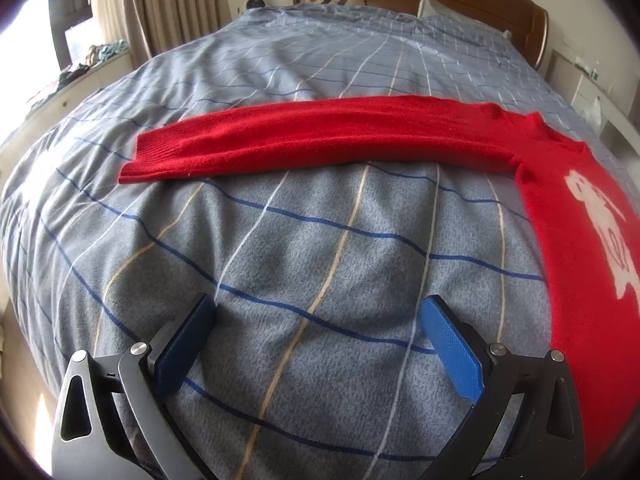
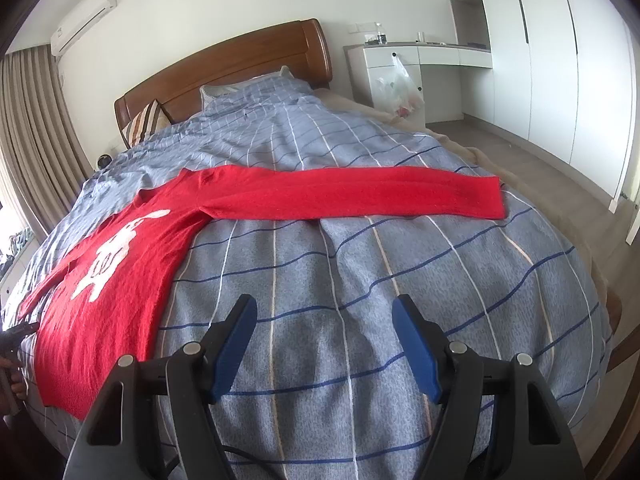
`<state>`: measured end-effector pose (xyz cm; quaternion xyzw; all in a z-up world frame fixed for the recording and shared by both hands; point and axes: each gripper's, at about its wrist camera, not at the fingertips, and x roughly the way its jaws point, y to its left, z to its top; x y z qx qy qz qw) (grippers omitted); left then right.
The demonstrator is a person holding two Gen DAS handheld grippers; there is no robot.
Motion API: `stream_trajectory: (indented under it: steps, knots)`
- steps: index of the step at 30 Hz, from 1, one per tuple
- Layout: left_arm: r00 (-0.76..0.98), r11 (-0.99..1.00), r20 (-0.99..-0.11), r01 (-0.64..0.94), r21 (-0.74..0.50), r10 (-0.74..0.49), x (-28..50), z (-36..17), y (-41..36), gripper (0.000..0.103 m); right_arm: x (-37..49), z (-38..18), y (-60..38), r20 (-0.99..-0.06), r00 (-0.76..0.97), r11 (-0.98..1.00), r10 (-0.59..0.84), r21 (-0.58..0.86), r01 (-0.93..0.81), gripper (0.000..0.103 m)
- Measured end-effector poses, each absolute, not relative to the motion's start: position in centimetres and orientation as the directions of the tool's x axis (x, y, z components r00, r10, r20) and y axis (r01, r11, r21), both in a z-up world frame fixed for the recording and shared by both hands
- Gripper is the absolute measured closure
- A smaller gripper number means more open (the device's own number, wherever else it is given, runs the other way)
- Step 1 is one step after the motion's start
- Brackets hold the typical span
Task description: Fold small clothes
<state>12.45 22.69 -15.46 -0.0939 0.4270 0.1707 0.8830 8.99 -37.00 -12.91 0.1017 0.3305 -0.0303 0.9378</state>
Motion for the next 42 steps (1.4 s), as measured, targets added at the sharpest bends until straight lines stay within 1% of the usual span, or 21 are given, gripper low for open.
stream_trajectory:
  steps: [6, 13, 19, 23, 25, 26, 27, 29, 30, 31, 32, 33, 34, 35, 36, 37, 38, 42]
  knots:
    - [0.623, 0.923, -0.753, -0.382, -0.055, 0.213, 10.7, -13.7, 22.1, 0.001, 9.0, -13.0, -36.6, -0.630, 0.777, 0.981, 0.010, 0.157, 0.115, 0.033]
    - [0.658, 0.905, -0.712, -0.418, -0.074, 0.246, 10.0, -11.8, 23.4, 0.001, 9.0, -13.1, -36.3, -0.633, 0.774, 0.982, 0.012, 0.152, 0.109, 0.033]
    - [0.613, 0.896, -0.740, -0.442, -0.034, 0.275, 9.9, -12.4, 24.1, 0.001, 9.1, -13.1, -36.3, -0.631, 0.776, 0.983, 0.012, 0.152, 0.108, 0.033]
    - [0.609, 0.898, -0.742, -0.439, -0.022, 0.279, 9.4, -12.6, 24.1, 0.001, 8.8, -12.8, -36.3, -0.615, 0.788, 0.981, 0.023, 0.164, 0.099, 0.033]
    - [0.606, 0.896, -0.741, -0.443, -0.013, 0.289, 9.1, -12.6, 24.2, 0.001, 8.2, -12.2, -37.1, -0.586, 0.808, 0.971, 0.059, 0.220, 0.089, 0.033]
    - [0.613, 0.896, -0.735, -0.443, -0.015, 0.291, 8.9, -12.6, 24.3, 0.001, 8.2, -11.5, -38.6, -0.564, 0.818, 0.947, 0.108, 0.309, 0.088, 0.033]
    - [0.623, 0.897, -0.727, -0.441, -0.020, 0.290, 8.6, -12.6, 24.4, 0.001, 8.2, -11.5, -38.6, -0.564, 0.818, 0.947, 0.108, 0.309, 0.088, 0.033]
    - [0.633, 0.896, -0.721, -0.442, -0.041, 0.280, 8.0, -12.7, 24.8, 0.001, 9.0, -11.2, -41.0, -0.557, 0.815, 0.900, 0.163, 0.423, 0.109, 0.033]
    - [0.635, 0.892, -0.726, -0.447, -0.066, 0.264, 7.9, -12.8, 25.1, 0.001, 10.0, -11.2, -44.3, -0.524, 0.822, 0.802, 0.225, 0.579, 0.149, 0.033]
    - [0.638, 0.888, -0.729, -0.451, -0.095, 0.246, 7.7, -12.9, 25.4, 0.001, 10.0, -11.2, -44.3, -0.524, 0.822, 0.802, 0.225, 0.579, 0.149, 0.033]
    - [0.646, 0.881, -0.728, -0.456, -0.125, 0.231, 7.5, -12.9, 25.8, 0.001, 10.5, -11.4, -46.1, -0.504, 0.830, 0.737, 0.239, 0.650, 0.183, 0.033]
    - [0.651, 0.874, -0.725, -0.463, -0.145, 0.224, 7.2, -13.0, 26.1, 0.001, 11.1, -12.0, -48.0, -0.489, 0.833, 0.655, 0.257, 0.722, 0.222, 0.033]
    - [0.655, 0.866, -0.723, -0.472, -0.166, 0.218, 7.0, -13.0, 26.4, 0.001, 12.3, -14.2, -50.8, -0.479, 0.821, 0.491, 0.310, 0.820, 0.293, 0.033]
    - [0.661, 0.857, -0.721, -0.480, -0.190, 0.210, 6.7, -13.1, 26.7, 0.001, 12.9, -15.5, -51.8, -0.472, 0.818, 0.415, 0.330, 0.851, 0.324, 0.033]
    - [0.667, 0.846, -0.717, -0.487, -0.217, 0.200, 6.4, -13.1, 27.1, 0.001, 12.9, -15.5, -51.8, -0.472, 0.818, 0.415, 0.330, 0.851, 0.324, 0.033]
    - [0.675, 0.833, -0.714, -0.495, -0.247, 0.189, 6.1, -13.2, 27.6, 0.001, 13.2, -16.4, -52.5, -0.478, 0.817, 0.372, 0.322, 0.858, 0.355, 0.033]
    - [0.680, 0.820, -0.711, -0.503, -0.274, 0.180, 5.8, -13.4, 27.9, 0.001, 14.2, -16.9, -53.5, -0.487, 0.825, 0.354, 0.289, 0.854, 0.380, 0.034]
    - [0.686, 0.766, -0.712, -0.537, -0.353, 0.153, 5.2, -14.0, 29.4, 0.001, 16.7, -17.2, -54.5, -0.492, 0.840, 0.340, 0.228, 0.849, 0.405, 0.035]
